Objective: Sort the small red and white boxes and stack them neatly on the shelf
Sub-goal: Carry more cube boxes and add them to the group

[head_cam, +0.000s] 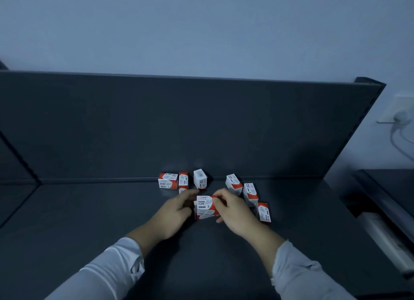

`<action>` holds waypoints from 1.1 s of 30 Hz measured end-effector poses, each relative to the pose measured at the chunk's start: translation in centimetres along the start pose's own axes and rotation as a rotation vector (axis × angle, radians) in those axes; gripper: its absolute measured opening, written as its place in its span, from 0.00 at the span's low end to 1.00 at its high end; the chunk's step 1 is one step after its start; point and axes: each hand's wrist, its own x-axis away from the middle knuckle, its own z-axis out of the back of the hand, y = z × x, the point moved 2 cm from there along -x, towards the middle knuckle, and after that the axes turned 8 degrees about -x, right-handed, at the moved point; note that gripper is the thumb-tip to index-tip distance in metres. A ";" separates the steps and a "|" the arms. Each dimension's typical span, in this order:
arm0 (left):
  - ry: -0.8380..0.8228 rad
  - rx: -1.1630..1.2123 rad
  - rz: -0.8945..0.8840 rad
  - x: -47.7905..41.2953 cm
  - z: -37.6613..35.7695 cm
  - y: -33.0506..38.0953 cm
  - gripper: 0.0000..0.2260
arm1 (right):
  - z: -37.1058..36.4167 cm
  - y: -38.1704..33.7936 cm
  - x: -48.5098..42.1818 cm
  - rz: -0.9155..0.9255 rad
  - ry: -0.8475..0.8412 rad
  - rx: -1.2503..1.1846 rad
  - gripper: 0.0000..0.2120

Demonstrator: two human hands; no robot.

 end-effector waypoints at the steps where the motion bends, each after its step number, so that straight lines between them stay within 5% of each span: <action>1: -0.017 0.027 -0.024 0.1 -0.1 0.0 0.28 | -0.3 0.0 -0.2 -0.007 0.009 -0.001 0.06; 7: 0.132 -0.190 -0.224 -0.1 -0.1 0.1 0.18 | -0.9 -0.2 -0.3 0.062 0.030 0.153 0.08; 11: 0.118 -0.186 -0.156 0.0 0.6 -0.6 0.16 | 2.4 -1.1 0.7 0.287 0.323 0.312 0.04; 15: 0.102 -0.206 -0.138 -0.4 0.8 -1.0 0.18 | 5.5 0.3 1.9 -0.023 0.520 0.635 0.11; 20: 0.130 -0.228 -0.112 -0.9 0.6 -0.9 0.19 | 5.5 2.4 3.0 -0.255 0.381 0.559 0.12; 27: 0.128 -0.246 -0.069 -0.9 0.6 -0.9 0.20 | 4.2 0.6 3.4 -0.010 0.206 0.270 0.15; 33: 0.113 -0.248 -0.051 -0.9 0.6 -1.1 0.21 | 1.3 0.3 2.5 0.088 0.040 0.523 0.16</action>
